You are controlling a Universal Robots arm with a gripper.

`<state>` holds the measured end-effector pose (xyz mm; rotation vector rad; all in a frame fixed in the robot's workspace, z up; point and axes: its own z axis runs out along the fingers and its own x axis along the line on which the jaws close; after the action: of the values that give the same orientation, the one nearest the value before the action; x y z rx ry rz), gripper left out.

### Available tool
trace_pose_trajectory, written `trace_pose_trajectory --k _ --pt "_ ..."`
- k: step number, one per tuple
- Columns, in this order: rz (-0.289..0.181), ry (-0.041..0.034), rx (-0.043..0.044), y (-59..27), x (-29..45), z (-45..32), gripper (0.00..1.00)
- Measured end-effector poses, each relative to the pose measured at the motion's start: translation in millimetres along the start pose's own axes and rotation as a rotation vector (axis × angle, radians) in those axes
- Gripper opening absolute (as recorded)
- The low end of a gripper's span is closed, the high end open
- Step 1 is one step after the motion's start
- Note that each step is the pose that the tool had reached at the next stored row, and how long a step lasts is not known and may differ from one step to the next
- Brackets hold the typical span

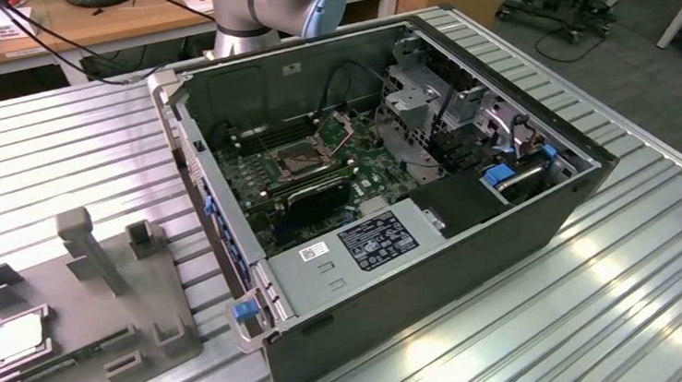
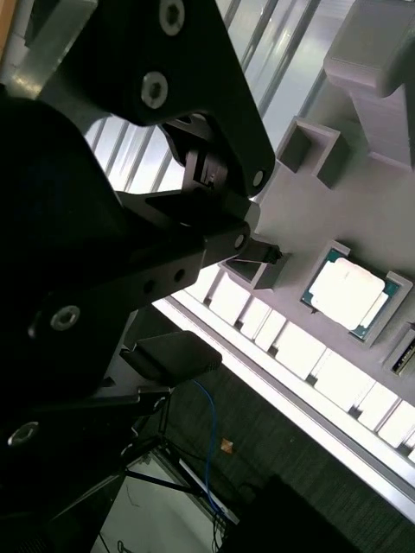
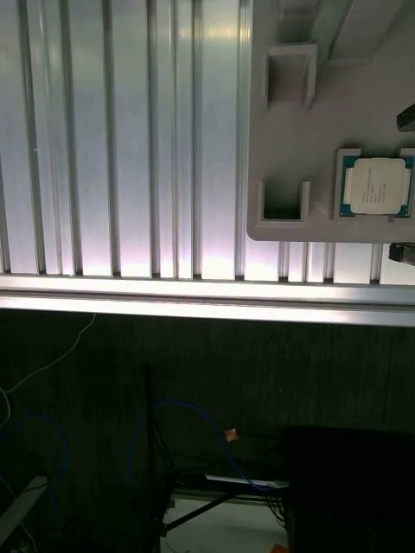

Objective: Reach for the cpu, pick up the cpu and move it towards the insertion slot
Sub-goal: 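Pick up the cpu and move it towards the insertion slot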

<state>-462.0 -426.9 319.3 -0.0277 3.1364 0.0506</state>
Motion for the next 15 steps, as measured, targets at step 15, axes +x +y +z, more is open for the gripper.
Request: trace_pose_trajectory --k 15 --pt "0.0 0.0 0.0078 -0.5 -0.5 16.7 0.59"
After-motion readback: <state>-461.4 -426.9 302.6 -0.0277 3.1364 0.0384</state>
